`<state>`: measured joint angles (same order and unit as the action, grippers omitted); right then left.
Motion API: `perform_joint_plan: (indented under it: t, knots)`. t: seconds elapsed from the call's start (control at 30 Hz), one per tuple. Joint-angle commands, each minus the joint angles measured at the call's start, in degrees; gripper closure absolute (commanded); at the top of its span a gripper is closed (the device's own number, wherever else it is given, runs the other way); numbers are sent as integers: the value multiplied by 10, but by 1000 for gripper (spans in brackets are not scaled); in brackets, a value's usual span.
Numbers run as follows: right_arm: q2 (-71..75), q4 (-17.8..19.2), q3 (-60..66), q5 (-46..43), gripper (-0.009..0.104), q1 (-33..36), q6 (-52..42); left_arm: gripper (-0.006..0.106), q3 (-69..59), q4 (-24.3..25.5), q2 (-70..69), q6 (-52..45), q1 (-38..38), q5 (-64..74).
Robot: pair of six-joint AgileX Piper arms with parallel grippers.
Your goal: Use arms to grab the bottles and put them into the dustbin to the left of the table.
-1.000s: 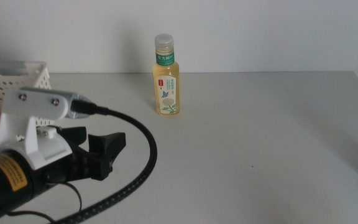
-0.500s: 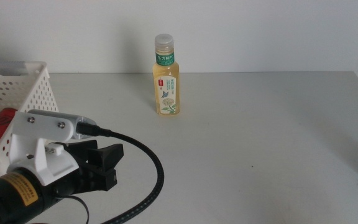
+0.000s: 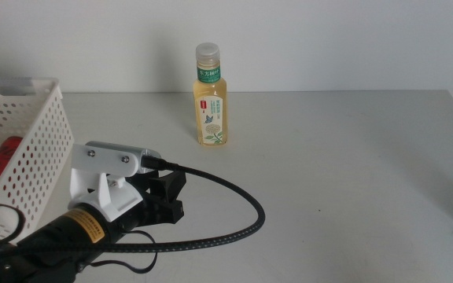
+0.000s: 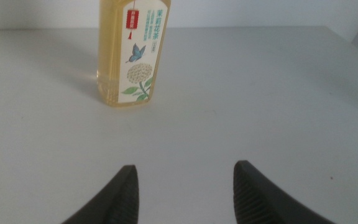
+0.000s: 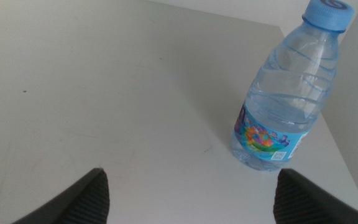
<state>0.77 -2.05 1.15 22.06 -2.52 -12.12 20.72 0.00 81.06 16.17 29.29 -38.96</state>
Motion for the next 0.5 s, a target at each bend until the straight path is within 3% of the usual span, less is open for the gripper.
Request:
perform_joint_plan:
  t: [0.0, 0.13, 0.23, 0.3, 0.47]
  knots:
    - [13, 4, -1, -35, 27, -4, -5, 48, 15, -7, 22, 5, 3, -126]
    - [13, 4, -1, -35, 27, -4, -5, 48, 26, -8, 73, 27, 3, -181]
    - [13, 4, -1, -35, 27, -4, -5, 45, 64, -16, 112, -14, 3, -185]
    - [13, 4, -1, -35, 27, -4, -5, 38, 93, -20, 135, -44, 3, -182]
    - [13, 4, -1, -35, 27, -4, -5, 7, 157, -42, 177, -82, -6, -161]
